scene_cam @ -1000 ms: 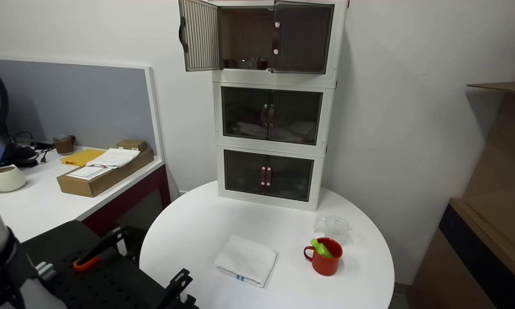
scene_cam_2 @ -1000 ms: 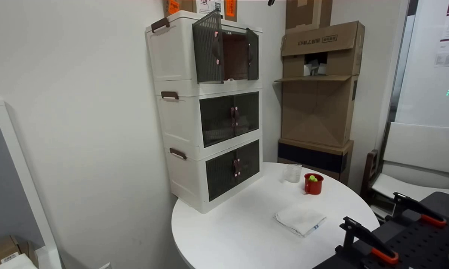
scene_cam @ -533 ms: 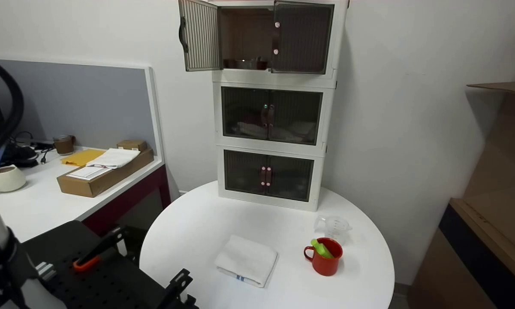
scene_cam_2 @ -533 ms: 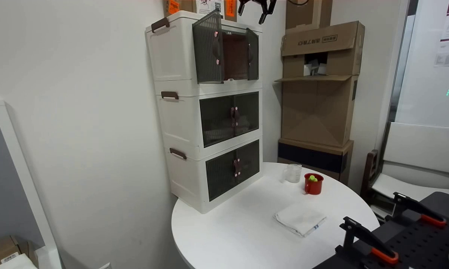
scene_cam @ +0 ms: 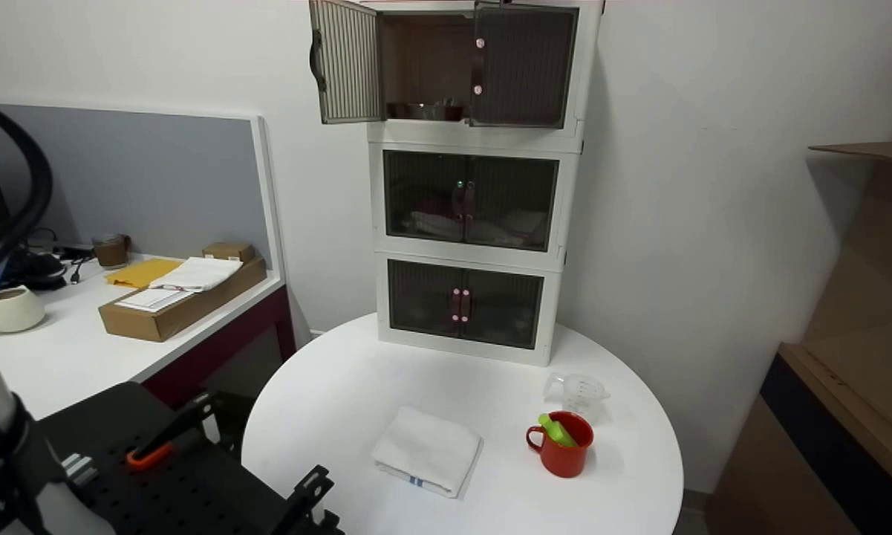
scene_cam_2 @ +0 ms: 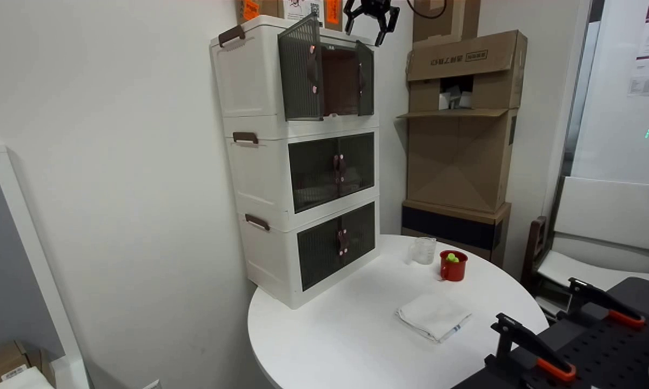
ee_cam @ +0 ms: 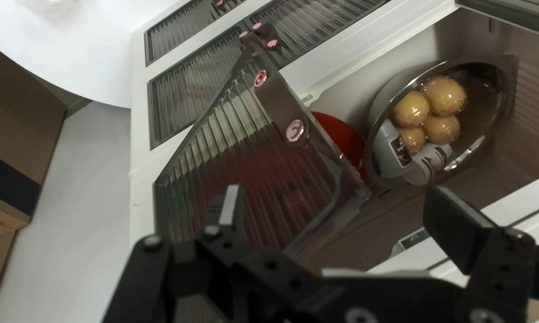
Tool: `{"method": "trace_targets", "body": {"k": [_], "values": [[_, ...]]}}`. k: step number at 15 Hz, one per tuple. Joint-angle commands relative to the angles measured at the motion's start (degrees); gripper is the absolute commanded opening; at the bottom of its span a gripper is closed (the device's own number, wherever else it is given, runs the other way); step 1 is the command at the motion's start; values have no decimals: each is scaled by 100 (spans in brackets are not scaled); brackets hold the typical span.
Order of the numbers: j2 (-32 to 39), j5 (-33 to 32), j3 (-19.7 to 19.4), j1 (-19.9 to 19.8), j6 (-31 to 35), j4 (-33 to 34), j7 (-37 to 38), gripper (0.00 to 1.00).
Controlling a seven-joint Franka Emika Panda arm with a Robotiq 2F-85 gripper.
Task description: Open the doors to the compartment
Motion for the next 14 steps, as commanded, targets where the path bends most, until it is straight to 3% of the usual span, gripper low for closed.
{"method": "trace_targets", "body": {"k": [1, 9, 14], "values": [[356, -217, -61, 67, -220, 524, 228, 100], [622, -621, -94, 138, -226, 755, 451, 100], [85, -783, -140, 60, -180, 92, 525, 100]]}}
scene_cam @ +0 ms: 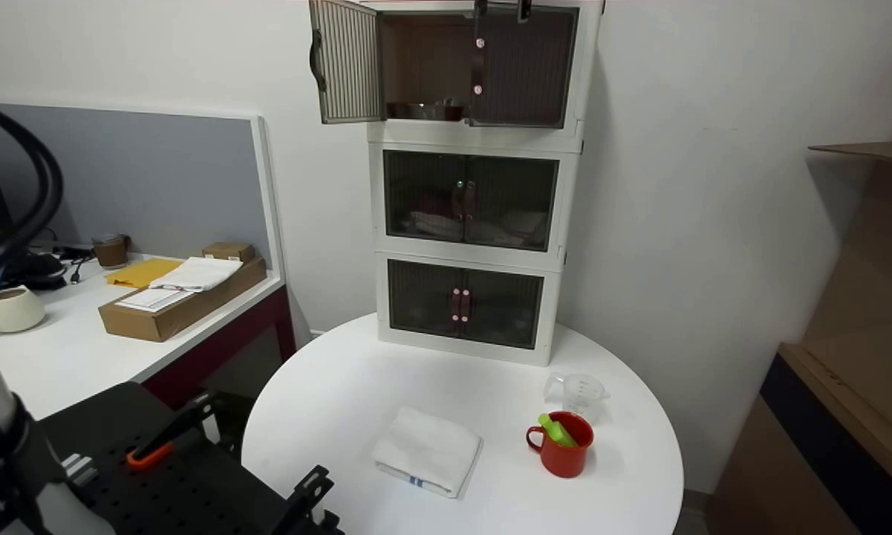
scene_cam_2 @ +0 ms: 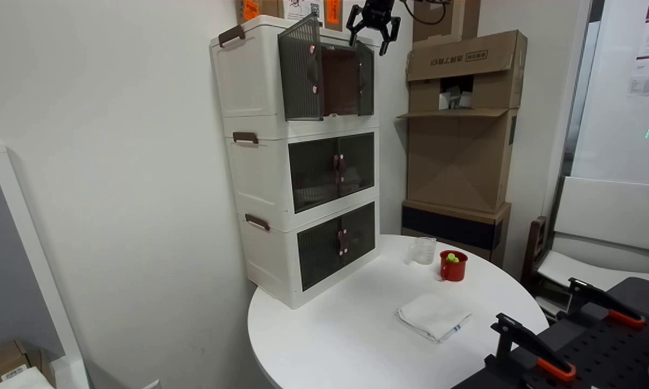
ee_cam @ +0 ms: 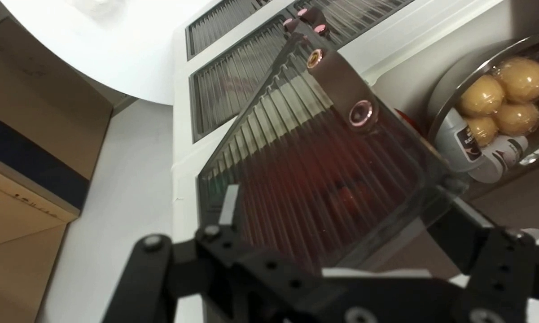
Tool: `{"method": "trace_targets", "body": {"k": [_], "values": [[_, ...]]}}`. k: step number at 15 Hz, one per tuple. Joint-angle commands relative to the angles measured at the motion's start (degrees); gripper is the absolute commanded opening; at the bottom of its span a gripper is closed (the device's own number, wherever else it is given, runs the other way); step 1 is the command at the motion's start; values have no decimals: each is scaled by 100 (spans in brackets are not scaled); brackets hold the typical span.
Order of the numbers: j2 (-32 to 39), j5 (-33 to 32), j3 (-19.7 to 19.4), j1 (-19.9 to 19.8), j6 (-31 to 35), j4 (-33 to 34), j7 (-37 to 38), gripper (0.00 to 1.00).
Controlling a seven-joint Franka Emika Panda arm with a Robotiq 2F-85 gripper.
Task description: Open the doors to the compartment
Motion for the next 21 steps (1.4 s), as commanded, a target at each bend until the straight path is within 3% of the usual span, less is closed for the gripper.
{"method": "trace_targets", "body": {"k": [1, 11, 16, 18, 21], "values": [[-553, -121, -106, -28, -55, -606, 152, 100], [-2108, 20, -445, -737, 315, -3168, -373, 100], [-2614, -901, -1067, -615, 420, -3501, -638, 100], [-2747, -1229, -1091, -545, 761, -3478, -927, 100], [-2951, -1088, -946, -302, 1106, -3516, -1381, 100]]}}
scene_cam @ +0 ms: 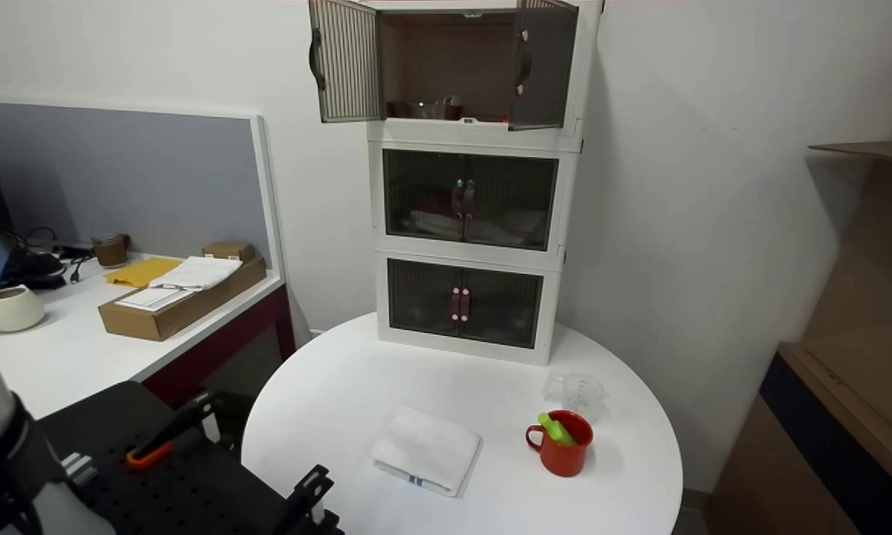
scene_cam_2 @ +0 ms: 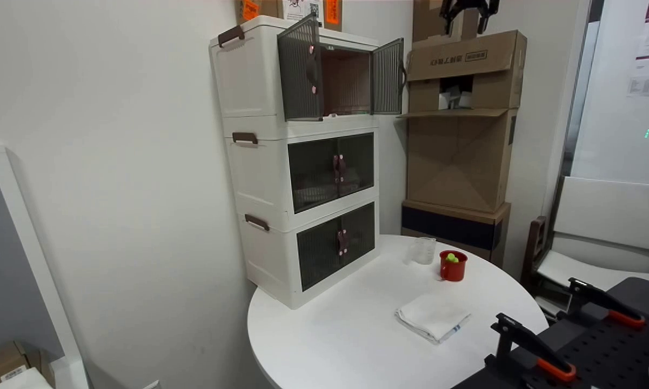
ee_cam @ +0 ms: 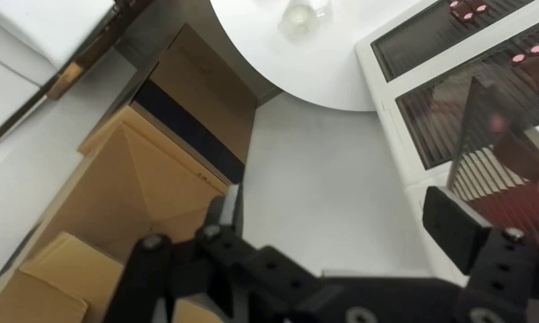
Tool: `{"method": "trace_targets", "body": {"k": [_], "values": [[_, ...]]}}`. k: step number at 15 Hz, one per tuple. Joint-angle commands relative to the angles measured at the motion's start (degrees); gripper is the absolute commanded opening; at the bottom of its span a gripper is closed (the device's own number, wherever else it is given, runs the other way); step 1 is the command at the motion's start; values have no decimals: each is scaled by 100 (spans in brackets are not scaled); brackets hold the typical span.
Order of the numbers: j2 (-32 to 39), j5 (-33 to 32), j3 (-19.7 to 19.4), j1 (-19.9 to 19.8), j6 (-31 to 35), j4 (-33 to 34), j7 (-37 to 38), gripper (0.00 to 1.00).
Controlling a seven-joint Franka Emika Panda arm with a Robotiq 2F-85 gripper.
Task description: Open the doors to the compartment
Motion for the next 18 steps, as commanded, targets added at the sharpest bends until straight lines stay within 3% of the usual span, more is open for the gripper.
{"method": "trace_targets", "body": {"k": [1, 5, 9, 17, 18], "values": [[-365, 76, 161, 468, 374, -277, -440, 100], [-382, 327, 600, 1081, 833, -576, -617, 100], [-117, 591, 869, 1507, 1607, -1060, -1313, 100], [230, 2048, 950, 1643, 3205, -2193, -4084, 100], [287, 1660, 957, 1632, 2881, -1955, -3482, 100]]}}
